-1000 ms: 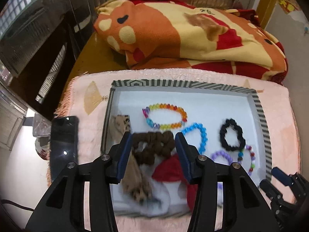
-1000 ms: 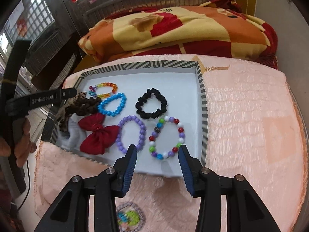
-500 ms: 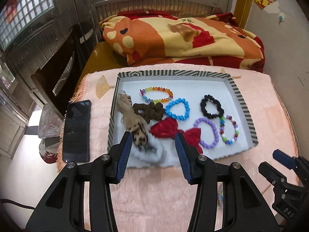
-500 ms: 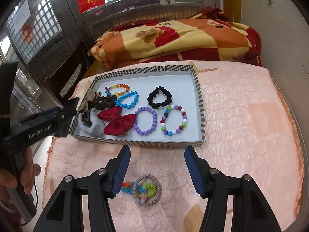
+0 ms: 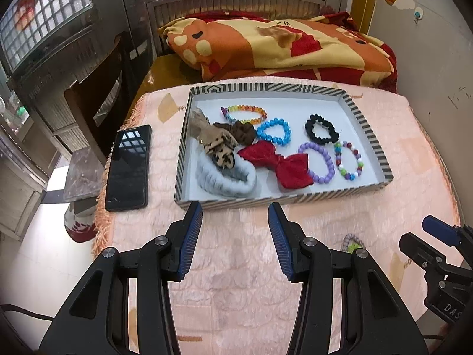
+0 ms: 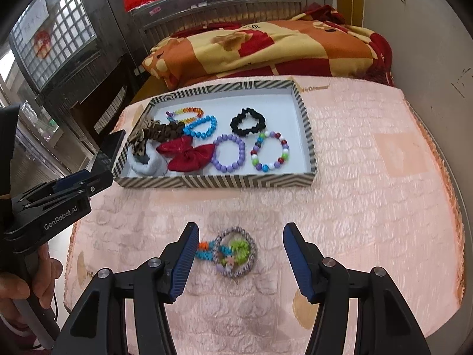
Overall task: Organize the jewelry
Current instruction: 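Withdraw both tools from the tray toward the remaining bracelets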
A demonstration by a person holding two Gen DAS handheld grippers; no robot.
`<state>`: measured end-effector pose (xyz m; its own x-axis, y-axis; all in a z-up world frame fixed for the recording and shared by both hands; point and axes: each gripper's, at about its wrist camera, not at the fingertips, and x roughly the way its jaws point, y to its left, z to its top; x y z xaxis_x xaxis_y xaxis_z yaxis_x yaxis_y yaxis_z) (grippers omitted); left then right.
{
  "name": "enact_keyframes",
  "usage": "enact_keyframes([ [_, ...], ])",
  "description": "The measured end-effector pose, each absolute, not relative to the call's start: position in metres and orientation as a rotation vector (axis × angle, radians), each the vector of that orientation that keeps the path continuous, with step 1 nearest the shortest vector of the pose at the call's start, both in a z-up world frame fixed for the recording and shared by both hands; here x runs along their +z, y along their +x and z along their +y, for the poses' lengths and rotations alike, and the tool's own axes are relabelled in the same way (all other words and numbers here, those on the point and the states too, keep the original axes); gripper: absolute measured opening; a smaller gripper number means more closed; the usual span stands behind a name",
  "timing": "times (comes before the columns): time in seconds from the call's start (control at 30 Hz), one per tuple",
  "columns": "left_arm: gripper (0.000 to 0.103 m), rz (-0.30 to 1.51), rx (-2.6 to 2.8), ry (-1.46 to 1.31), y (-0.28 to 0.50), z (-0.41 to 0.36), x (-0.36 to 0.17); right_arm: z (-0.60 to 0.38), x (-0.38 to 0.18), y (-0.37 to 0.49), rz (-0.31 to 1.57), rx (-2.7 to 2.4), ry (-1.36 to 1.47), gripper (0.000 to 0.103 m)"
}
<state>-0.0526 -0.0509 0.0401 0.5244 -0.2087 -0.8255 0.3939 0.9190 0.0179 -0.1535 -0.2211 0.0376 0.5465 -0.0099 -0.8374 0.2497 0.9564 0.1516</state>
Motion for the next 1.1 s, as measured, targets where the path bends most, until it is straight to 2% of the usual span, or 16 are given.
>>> enact_keyframes([
  [1.1,0.046,0.964,-0.336,0.228,-0.065,-0.044,0.029,-0.225,0.021,-0.162,1.041,-0.165,0.260,0.058],
])
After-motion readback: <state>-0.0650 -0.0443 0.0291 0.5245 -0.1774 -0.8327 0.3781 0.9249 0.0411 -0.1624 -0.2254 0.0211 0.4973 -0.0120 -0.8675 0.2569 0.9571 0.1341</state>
